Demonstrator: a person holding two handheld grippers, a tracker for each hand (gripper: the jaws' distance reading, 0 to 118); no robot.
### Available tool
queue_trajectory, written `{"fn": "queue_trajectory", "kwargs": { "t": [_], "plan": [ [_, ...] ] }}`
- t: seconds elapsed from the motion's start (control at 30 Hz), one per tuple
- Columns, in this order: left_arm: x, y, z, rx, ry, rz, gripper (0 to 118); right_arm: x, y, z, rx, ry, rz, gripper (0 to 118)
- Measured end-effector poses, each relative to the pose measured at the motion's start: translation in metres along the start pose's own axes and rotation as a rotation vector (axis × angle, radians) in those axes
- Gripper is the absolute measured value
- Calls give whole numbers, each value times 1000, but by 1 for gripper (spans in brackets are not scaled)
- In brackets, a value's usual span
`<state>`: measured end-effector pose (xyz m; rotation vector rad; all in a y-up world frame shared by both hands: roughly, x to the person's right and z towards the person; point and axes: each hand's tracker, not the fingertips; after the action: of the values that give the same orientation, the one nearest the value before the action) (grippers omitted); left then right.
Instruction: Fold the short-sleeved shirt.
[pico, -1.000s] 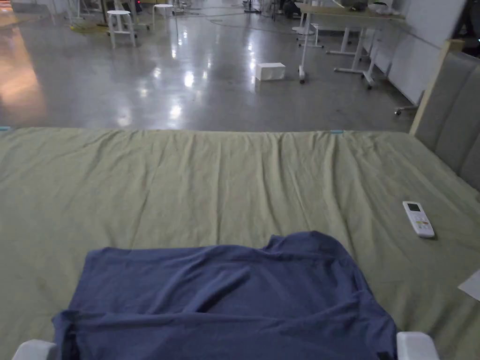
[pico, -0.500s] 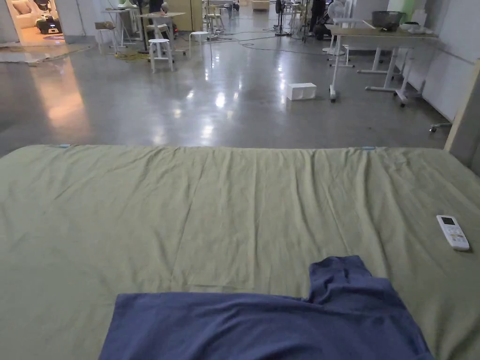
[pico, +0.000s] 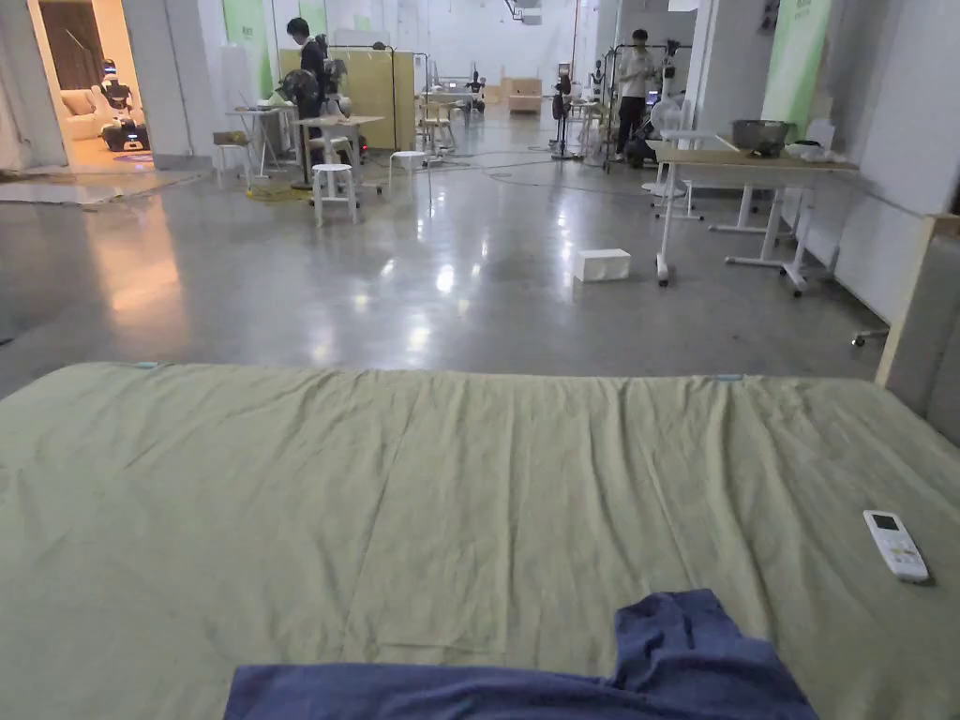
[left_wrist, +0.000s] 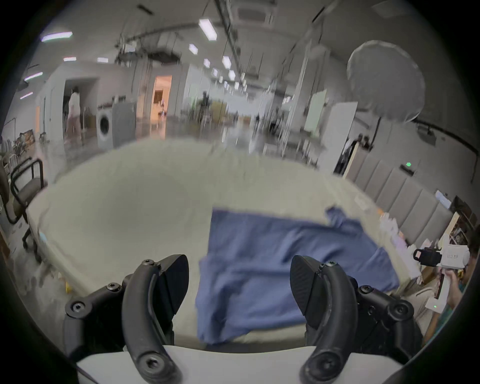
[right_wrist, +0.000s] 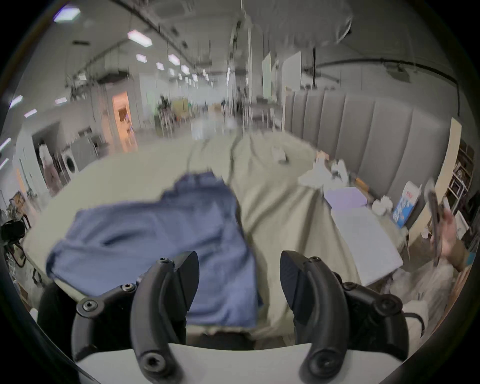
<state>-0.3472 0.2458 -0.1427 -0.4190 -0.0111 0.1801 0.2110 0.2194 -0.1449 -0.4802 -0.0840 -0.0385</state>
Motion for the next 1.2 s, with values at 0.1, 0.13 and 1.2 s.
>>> {"fn": "queue_trajectory", "kwargs": {
  "t": [0.1, 0.13, 1.2],
  "plan": [
    [40, 36, 35, 154, -22, -109, 82, -20, 32, 33, 147, 60, 8, 68],
    [51, 43, 42, 176, -13, -166, 82, -25, 38, 41, 179, 74, 12, 68],
    [115, 61, 105, 328, 35, -306, 0, -82, 75, 115, 460, 209, 167, 0]
  ]
}}
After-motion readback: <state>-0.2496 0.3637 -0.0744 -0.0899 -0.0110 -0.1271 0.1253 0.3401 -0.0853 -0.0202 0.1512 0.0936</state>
